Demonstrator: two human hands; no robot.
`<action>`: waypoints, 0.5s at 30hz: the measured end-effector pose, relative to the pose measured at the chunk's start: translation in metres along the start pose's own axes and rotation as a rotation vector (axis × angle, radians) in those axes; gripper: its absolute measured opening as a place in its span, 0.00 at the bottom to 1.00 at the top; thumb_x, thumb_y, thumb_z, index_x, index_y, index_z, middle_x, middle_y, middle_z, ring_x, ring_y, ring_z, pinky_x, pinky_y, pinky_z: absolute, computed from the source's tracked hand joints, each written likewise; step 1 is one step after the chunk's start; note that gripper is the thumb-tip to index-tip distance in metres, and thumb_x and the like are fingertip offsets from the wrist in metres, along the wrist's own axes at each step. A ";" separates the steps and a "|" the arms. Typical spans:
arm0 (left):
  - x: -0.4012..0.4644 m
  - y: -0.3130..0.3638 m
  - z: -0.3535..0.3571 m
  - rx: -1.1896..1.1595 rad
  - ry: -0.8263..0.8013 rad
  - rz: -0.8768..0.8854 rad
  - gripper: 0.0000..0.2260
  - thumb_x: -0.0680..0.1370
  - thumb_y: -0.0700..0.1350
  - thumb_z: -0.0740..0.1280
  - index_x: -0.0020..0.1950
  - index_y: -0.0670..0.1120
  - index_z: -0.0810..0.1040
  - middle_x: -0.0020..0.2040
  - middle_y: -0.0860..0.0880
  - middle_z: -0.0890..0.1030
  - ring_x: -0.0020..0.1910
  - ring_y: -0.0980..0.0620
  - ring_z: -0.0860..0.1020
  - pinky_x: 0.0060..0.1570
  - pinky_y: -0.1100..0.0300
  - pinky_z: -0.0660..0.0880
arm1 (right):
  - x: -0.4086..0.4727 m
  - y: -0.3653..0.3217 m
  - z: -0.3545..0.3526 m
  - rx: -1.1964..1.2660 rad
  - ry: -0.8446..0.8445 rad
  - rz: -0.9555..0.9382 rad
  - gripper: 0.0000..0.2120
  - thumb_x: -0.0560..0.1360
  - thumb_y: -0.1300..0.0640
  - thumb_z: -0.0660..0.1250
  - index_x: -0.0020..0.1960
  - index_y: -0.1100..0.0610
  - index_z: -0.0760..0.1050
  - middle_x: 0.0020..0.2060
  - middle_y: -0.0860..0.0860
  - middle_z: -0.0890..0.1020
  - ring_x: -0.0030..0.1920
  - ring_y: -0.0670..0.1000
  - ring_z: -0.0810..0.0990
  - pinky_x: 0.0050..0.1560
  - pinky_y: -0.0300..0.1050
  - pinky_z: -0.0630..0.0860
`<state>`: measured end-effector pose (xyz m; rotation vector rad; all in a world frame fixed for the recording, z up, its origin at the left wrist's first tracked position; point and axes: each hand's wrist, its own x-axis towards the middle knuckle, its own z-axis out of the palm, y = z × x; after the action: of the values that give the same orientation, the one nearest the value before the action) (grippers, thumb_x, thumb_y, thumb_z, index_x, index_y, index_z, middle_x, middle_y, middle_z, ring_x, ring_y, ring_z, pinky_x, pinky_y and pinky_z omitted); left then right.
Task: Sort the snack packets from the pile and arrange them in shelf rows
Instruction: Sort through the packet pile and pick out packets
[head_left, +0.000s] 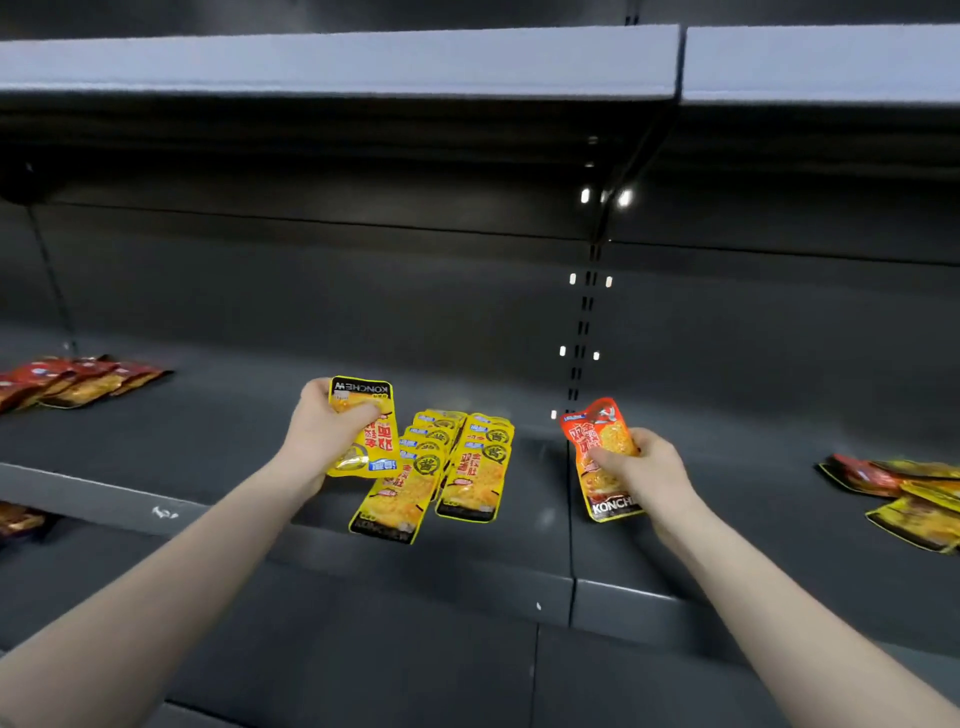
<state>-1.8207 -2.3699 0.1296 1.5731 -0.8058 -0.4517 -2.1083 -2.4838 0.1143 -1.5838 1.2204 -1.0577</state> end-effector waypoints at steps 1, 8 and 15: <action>0.005 -0.004 -0.005 0.009 -0.002 -0.002 0.13 0.71 0.39 0.71 0.54 0.40 0.76 0.49 0.40 0.82 0.42 0.43 0.82 0.43 0.51 0.78 | 0.001 -0.004 0.006 0.000 -0.006 -0.008 0.07 0.71 0.62 0.71 0.48 0.59 0.76 0.38 0.53 0.81 0.37 0.53 0.80 0.46 0.47 0.76; 0.017 -0.018 0.001 -0.009 -0.058 0.012 0.15 0.71 0.40 0.74 0.55 0.42 0.75 0.49 0.43 0.83 0.44 0.46 0.82 0.45 0.53 0.78 | 0.017 -0.001 0.026 -0.010 -0.010 -0.013 0.06 0.71 0.61 0.71 0.46 0.57 0.76 0.39 0.53 0.81 0.38 0.53 0.80 0.46 0.47 0.76; 0.014 0.001 0.035 0.132 -0.329 0.190 0.13 0.77 0.47 0.68 0.59 0.53 0.69 0.53 0.51 0.77 0.39 0.50 0.75 0.36 0.57 0.74 | 0.027 0.011 0.004 0.002 0.036 0.017 0.08 0.72 0.61 0.71 0.49 0.60 0.76 0.40 0.54 0.82 0.39 0.55 0.81 0.46 0.46 0.75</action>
<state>-1.8355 -2.4041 0.1265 1.5445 -1.2477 -0.5348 -2.1026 -2.5112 0.1057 -1.5565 1.2547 -1.0801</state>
